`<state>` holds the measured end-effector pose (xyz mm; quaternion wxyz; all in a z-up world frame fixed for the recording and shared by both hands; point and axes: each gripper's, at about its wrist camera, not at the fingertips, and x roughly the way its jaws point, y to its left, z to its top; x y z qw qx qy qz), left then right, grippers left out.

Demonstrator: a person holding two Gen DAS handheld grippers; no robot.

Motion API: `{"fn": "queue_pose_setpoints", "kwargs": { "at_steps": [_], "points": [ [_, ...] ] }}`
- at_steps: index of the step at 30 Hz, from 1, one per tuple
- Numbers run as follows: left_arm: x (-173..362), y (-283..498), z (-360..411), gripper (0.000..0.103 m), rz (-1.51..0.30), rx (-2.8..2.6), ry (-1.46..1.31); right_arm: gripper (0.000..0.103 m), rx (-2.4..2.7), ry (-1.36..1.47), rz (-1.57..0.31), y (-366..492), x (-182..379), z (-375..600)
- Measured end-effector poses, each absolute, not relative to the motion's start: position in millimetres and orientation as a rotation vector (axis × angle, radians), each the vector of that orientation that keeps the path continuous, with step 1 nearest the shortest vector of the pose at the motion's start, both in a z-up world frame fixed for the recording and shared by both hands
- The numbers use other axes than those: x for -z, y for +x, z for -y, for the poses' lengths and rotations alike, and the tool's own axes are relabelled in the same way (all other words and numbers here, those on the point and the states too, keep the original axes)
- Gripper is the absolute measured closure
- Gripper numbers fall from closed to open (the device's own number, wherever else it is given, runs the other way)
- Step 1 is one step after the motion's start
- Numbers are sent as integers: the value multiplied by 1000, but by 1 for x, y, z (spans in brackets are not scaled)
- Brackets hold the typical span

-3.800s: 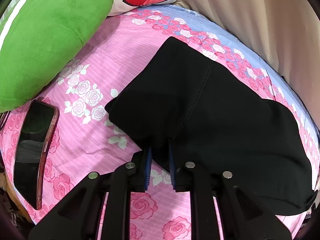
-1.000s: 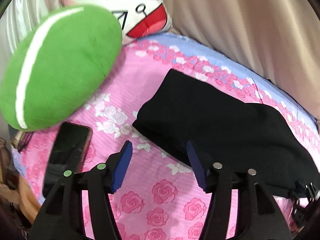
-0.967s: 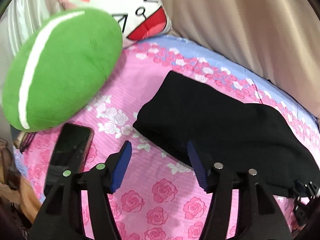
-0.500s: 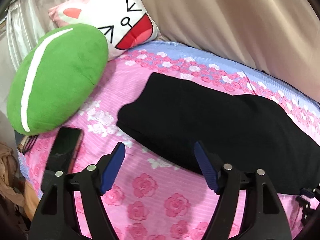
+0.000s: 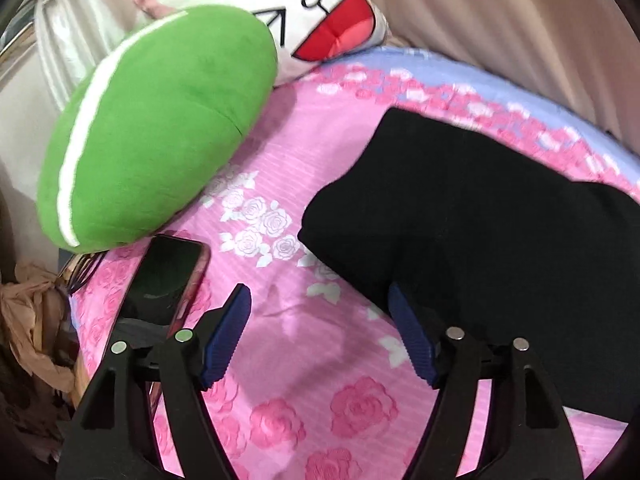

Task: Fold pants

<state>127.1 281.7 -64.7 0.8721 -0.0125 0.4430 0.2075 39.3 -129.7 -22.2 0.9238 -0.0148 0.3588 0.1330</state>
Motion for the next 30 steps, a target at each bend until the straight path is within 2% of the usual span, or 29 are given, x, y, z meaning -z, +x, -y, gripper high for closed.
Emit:
{"fn": "queue_pose_setpoints", "kwargs": {
  "at_steps": [3,6,11,15,20,21,22,23,27,30],
  "points": [
    [46,113,-263,34,-882,-370,-58,70,-46,87,-748,7,29,210],
    [34,104,-233,34,-847,-320,-47,63,180,211,-748,-28,39,298],
    [22,96,-175,33,-825,-248,-6,63,408,350,-688,-64,39,416],
    [18,91,-137,27,-817,-210,36,59,415,312,-738,-45,41,461],
    [17,94,-102,27,-823,-187,78,59,365,198,-844,4,55,478],
    [17,95,-97,27,-821,-185,83,62,368,179,-869,12,60,475],
    [16,96,-92,27,-820,-183,92,81,355,163,-878,18,62,474],
    [15,97,-88,26,-818,-187,97,95,339,143,-864,20,61,471],
    [12,100,-74,27,-811,-187,118,96,372,-36,-746,16,21,457],
    [14,105,-62,27,-812,-175,132,94,403,-50,-731,28,23,476]
  ]
}}
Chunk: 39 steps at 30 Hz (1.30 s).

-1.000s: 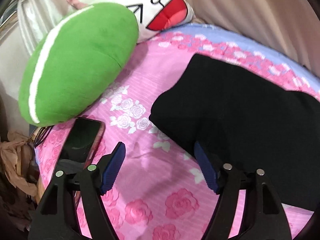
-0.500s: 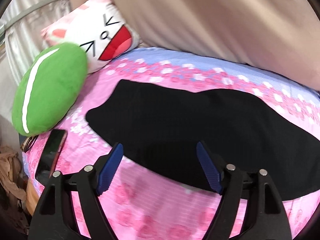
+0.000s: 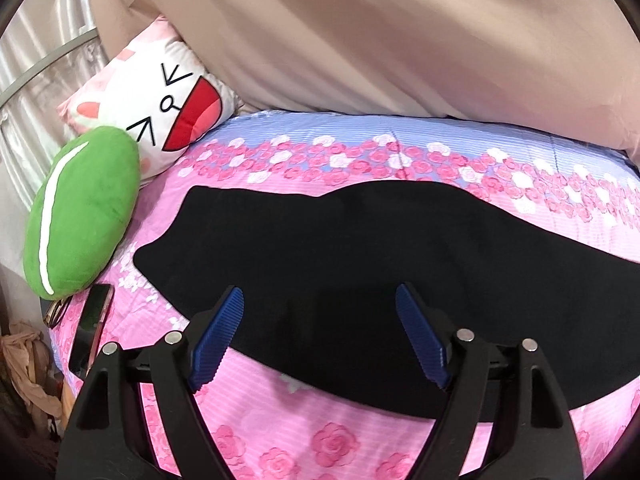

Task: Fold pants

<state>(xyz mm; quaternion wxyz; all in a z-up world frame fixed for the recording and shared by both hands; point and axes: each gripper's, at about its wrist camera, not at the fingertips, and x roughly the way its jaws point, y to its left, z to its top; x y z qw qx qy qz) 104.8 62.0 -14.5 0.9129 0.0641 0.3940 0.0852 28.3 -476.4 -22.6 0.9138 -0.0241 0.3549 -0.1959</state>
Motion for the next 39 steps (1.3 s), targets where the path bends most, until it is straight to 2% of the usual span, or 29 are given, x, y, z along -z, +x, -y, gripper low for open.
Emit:
{"fn": "queue_pose_setpoints", "kwargs": {
  "at_steps": [2,3,5,6,7,10,12,17,18,20,21,25,32,36,39],
  "points": [
    [19,107,-54,27,-826,-159,134,92,369,-6,-878,49,59,493],
    [19,107,-52,27,-829,-151,135,87,373,-19,-885,49,70,493],
    [20,105,-47,26,-829,-146,147,68,398,-24,-859,42,57,486],
    [19,104,-47,26,-826,-145,150,53,413,-20,-825,34,47,482],
    [19,104,-48,26,-824,-141,151,47,413,-11,-800,26,43,480],
    [19,103,-52,25,-821,-144,149,45,411,119,-801,-2,38,485],
    [20,103,-53,24,-822,-142,146,41,417,188,-825,-13,47,490],
    [24,98,-55,24,-834,-125,128,38,375,349,-877,-20,76,499],
    [24,97,-57,24,-834,-123,127,41,376,356,-871,-19,79,497],
    [23,93,-62,24,-831,-124,123,80,353,381,-862,-14,78,494],
    [22,91,-65,24,-829,-127,121,86,306,422,-859,-11,77,491],
    [20,88,-93,24,-823,-155,87,86,291,366,-786,-3,47,451],
    [23,85,-141,24,-824,-182,41,86,-6,228,-650,47,-21,299],
    [26,83,-174,24,-828,-202,17,86,-174,151,-666,89,-18,204],
    [28,82,-203,24,-832,-227,-13,86,-284,96,-724,119,7,134]
  ]
}}
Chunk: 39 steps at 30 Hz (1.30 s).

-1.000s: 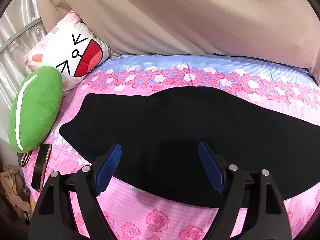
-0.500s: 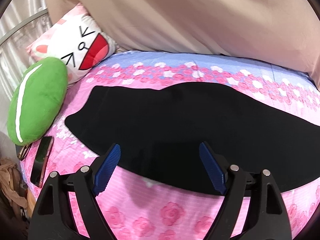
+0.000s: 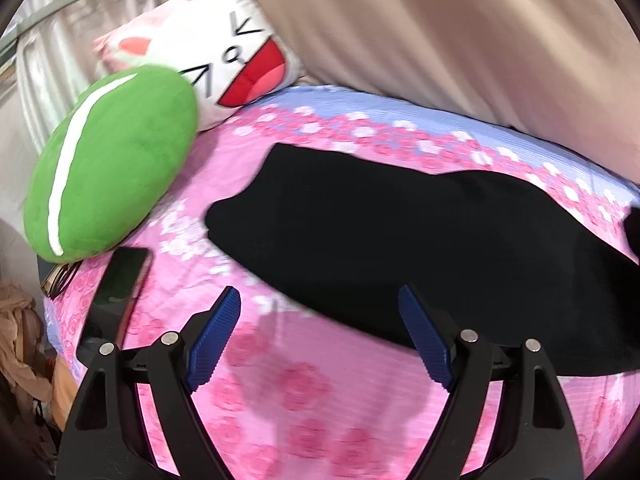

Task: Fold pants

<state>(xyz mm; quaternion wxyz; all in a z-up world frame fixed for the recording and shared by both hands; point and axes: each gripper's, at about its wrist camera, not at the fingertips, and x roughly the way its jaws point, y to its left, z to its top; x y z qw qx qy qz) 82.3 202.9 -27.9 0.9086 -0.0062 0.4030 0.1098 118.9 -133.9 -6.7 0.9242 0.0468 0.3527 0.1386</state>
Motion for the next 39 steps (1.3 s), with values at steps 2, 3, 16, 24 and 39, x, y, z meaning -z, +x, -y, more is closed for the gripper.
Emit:
{"fn": "queue_pose_setpoints", "kwargs": {
  "at_steps": [2,3,16,24,39],
  "points": [
    [29,82,-222,24,-830,-244,-37,81,-335,57,-792,134,34,96],
    [29,82,-229,24,-830,-249,-44,79,-348,18,-826,138,48,81],
    [48,81,-287,24,-851,-275,-185,35,61,96,-777,5,30,188],
    [40,75,-261,24,-845,-227,-192,35,54,520,-811,8,65,284],
    [27,62,-240,22,-844,-235,-148,90,61,414,-786,-8,45,260]
  ]
}}
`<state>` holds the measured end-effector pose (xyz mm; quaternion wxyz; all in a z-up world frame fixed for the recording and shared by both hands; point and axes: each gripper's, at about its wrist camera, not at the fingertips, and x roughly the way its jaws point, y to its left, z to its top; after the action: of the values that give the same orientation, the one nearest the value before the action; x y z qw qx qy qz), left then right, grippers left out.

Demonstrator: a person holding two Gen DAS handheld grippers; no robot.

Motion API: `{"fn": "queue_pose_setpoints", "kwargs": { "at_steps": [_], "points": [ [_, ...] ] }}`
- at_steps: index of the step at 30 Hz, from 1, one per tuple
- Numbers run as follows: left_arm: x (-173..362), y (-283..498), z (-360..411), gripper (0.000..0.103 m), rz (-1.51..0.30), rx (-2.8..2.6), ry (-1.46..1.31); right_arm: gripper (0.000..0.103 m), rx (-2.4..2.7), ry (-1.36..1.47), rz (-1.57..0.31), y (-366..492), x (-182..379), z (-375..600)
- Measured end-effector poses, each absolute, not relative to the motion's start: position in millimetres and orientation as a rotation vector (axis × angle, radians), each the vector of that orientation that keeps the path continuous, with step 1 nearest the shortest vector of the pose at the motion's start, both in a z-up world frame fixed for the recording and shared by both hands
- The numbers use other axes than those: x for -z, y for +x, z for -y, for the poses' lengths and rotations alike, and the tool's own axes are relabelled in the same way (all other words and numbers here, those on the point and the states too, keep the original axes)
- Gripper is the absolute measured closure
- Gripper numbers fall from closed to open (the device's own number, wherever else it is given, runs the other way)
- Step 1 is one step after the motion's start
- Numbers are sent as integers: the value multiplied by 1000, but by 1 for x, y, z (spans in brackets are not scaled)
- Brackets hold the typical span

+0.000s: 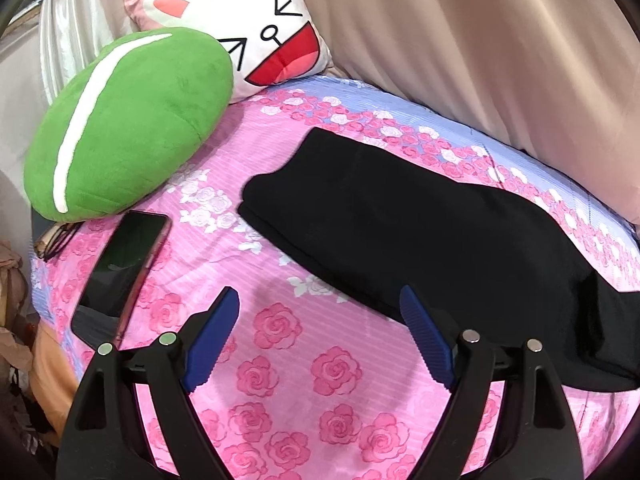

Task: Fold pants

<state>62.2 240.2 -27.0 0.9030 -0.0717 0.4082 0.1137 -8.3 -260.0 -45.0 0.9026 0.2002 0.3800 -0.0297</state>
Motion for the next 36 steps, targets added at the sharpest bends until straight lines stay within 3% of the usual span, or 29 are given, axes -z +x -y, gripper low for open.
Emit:
{"fn": "queue_pose_setpoints", "kwargs": {
  "at_steps": [9,11,14,16,22,29,30,31,34,36],
  "points": [
    [32,54,-238,22,-865,-251,-131,86,213,410,-815,-72,52,326],
    [39,56,-233,20,-879,-246,-130,81,219,391,-865,-76,62,327],
    [48,60,-228,20,-906,-230,-167,63,321,212,-796,-85,40,295],
    [51,63,-228,19,-917,-198,-214,36,313,104,-679,-91,14,259],
    [56,65,-237,18,-937,-165,-295,32,58,-114,-622,-70,-6,160],
    [70,78,-257,18,-969,-137,-373,37,-53,-160,-792,-15,43,121],
    [71,80,-258,18,-970,-115,-393,50,-48,-157,-809,-9,49,119],
    [73,82,-259,18,-971,-104,-403,78,-44,-141,-840,0,57,121],
    [76,90,-257,17,-977,-85,-405,94,-15,-72,-852,12,58,130],
    [80,97,-256,17,-986,-80,-409,94,-4,-61,-820,14,47,128]
  ]
}}
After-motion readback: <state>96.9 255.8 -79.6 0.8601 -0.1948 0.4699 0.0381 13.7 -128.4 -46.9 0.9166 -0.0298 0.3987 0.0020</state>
